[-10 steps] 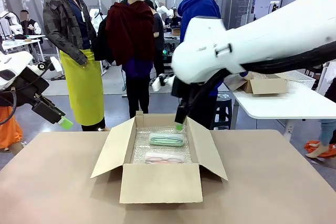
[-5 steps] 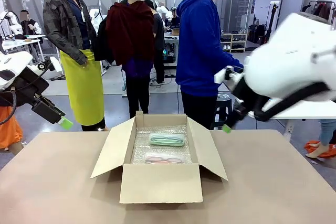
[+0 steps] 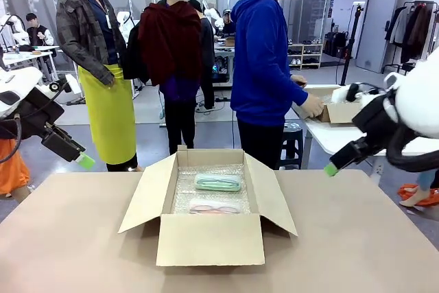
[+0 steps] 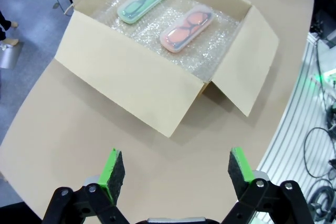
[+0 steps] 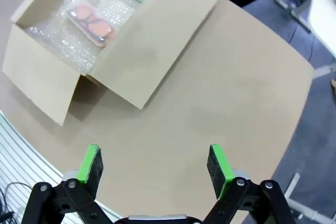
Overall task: Pack the glasses set securely to prepare it for shipping.
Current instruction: Position the Package Box on the left side of the table.
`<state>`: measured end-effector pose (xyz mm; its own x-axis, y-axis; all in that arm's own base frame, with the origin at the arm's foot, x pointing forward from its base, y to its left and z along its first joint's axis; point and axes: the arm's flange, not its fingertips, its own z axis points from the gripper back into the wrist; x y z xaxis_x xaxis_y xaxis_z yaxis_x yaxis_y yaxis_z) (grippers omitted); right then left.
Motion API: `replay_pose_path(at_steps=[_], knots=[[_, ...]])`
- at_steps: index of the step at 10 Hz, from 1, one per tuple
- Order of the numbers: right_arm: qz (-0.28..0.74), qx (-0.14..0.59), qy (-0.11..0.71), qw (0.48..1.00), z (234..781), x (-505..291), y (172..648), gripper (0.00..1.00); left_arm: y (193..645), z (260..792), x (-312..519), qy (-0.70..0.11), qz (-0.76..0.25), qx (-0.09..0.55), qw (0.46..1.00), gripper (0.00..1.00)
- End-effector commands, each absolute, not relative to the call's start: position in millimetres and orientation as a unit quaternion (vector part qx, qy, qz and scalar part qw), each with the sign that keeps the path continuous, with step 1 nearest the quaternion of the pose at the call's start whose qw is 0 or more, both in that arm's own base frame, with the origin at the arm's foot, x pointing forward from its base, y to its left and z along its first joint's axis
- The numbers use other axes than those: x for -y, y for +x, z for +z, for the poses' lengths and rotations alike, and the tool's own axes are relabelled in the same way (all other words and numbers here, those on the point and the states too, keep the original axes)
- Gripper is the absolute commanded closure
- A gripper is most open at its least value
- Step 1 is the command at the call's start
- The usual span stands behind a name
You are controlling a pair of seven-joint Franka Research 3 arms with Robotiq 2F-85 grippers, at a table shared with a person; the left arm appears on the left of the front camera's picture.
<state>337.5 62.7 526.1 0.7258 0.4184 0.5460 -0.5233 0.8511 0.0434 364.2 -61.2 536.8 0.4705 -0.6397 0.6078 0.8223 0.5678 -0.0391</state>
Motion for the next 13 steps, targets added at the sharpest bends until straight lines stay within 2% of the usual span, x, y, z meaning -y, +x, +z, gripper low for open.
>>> replay_pose_path(at_steps=[1,2,3,13], knots=[[0.209,0.272,0.092,0.935,511,-46,297,0.00,363,538,59,-0.178,-0.440,0.278,0.835,0.00],[0.208,0.267,0.085,0.937,511,-46,298,0.00,363,538,59,-0.178,-0.440,0.278,0.835,0.00],[0.237,0.272,0.100,0.927,532,-52,333,0.00,363,538,59,-0.178,-0.440,0.278,0.835,0.00],[0.237,0.272,0.100,0.927,532,-52,333,0.00,363,538,59,-0.178,-0.440,0.278,0.835,0.00]])
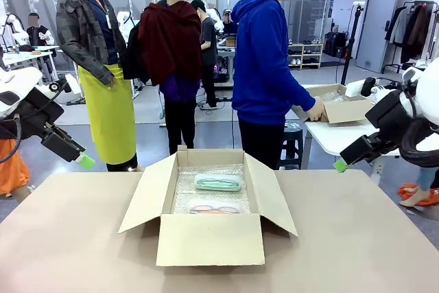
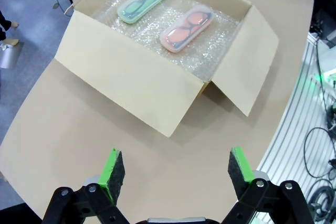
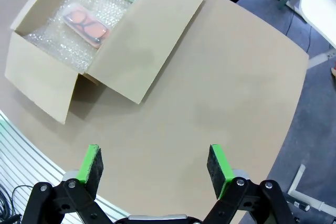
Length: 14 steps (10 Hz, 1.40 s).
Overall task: Pack the glasses set securely to prepare it for shipping.
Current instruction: Position the Package Box on the left side of the table.
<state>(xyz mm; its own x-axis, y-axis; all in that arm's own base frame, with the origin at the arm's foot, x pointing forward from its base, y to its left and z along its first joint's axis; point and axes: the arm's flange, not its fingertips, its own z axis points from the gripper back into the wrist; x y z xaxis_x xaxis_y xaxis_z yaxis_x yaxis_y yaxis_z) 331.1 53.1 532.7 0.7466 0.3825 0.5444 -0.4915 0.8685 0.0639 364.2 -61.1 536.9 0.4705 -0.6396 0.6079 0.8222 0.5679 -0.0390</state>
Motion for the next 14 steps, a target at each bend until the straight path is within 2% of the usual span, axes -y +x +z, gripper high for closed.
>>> replay_pose_path(at_steps=[1,6,7,8,11,14], knots=[[0.237,0.272,0.100,0.927,532,-52,333,0.00,363,538,59,-0.178,-0.440,0.278,0.835,0.00],[0.237,0.272,0.100,0.927,532,-52,333,0.00,364,537,61,-0.166,-0.434,0.276,0.841,0.00],[0.237,0.272,0.100,0.927,532,-52,333,0.00,380,542,79,-0.207,-0.392,0.239,0.864,0.00],[0.237,0.272,0.100,0.927,532,-52,333,0.00,400,545,79,-0.234,-0.337,0.240,0.880,0.00],[0.237,0.272,0.100,0.927,532,-52,333,0.00,433,523,17,-0.328,-0.249,0.197,0.890,0.00],[0.237,0.272,0.100,0.927,532,-52,333,0.00,465,480,-23,-0.414,-0.205,0.118,0.879,0.00]])
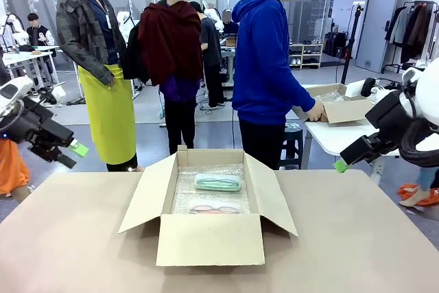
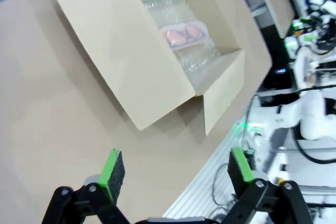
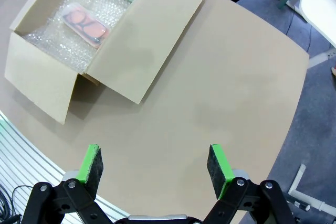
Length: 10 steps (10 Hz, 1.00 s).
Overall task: Pack the glasses set securely to prepare it for shipping.
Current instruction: Position the Package Box on the left side of the table.
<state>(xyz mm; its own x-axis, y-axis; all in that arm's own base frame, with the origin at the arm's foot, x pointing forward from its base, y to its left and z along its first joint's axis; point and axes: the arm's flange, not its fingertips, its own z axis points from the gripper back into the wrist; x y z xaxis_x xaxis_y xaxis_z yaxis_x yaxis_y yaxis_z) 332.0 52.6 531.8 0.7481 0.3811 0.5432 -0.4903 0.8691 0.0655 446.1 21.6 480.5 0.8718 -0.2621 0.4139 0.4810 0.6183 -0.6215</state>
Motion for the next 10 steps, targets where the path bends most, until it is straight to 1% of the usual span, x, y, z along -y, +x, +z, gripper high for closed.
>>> replay_pose_path(at_steps=[1,2,4,5,6,7,9,10], knots=[[0.237,0.272,0.100,0.927,532,-52,333,0.00,470,465,-29,-0.434,-0.206,0.088,0.873,0.00],[0.237,0.272,0.100,0.927,532,-52,333,0.00,473,454,-34,-0.456,-0.207,0.066,0.863,0.00],[0.237,0.272,0.100,0.927,532,-52,333,0.00,485,427,-49,-0.488,-0.186,0.047,0.851,0.00],[0.237,0.272,0.100,0.927,532,-52,333,0.00,492,412,-55,-0.535,-0.179,0.024,0.825,0.00],[0.237,0.272,0.100,0.927,532,-52,333,0.00,497,391,-56,-0.514,-0.167,0.059,0.839,0.00],[0.237,0.272,0.100,0.927,532,-52,333,0.00,498,365,-49,-0.517,-0.147,0.073,0.840,0.00],[0.237,0.272,0.100,0.927,532,-52,333,0.00,496,330,-31,-0.521,-0.126,0.118,0.836,0.00],[0.237,0.272,0.100,0.927,532,-52,333,0.00,499,314,-24,-0.538,-0.088,0.120,0.830,0.00]])
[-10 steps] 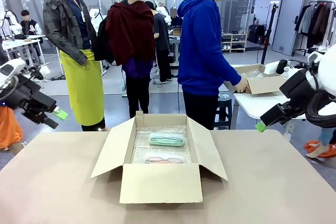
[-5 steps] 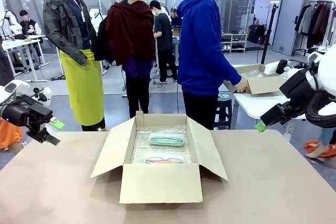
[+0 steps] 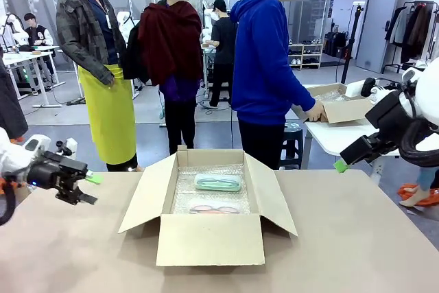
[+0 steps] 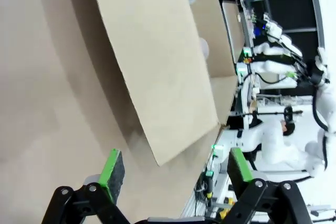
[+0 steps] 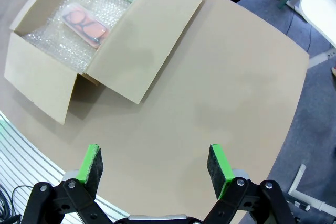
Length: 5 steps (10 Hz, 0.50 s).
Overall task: Pack the glasses set securely to prepare it for shipping.
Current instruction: Position the Package Box on the left side of the table.
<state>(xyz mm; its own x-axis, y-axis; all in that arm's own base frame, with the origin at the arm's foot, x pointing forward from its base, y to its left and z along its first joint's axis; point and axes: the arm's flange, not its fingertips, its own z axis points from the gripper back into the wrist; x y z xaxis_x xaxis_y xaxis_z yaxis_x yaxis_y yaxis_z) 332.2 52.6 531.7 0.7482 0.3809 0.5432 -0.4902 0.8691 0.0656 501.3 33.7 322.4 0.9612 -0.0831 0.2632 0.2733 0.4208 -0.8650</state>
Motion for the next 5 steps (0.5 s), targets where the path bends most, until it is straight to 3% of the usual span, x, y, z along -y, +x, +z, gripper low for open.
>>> replay_pose_path(at_steps=[1,4,5], knots=[[0.237,0.272,0.100,0.927,532,-52,333,0.00,502,303,-20,-0.546,-0.053,0.129,0.826,0.00],[0.237,0.272,0.100,0.927,532,-52,333,0.00,504,300,-9,-0.535,-0.037,0.144,0.832,0.00],[0.237,0.272,0.100,0.927,532,-52,333,0.00,504,298,-15,-0.542,-0.053,0.120,0.830,0.00]])
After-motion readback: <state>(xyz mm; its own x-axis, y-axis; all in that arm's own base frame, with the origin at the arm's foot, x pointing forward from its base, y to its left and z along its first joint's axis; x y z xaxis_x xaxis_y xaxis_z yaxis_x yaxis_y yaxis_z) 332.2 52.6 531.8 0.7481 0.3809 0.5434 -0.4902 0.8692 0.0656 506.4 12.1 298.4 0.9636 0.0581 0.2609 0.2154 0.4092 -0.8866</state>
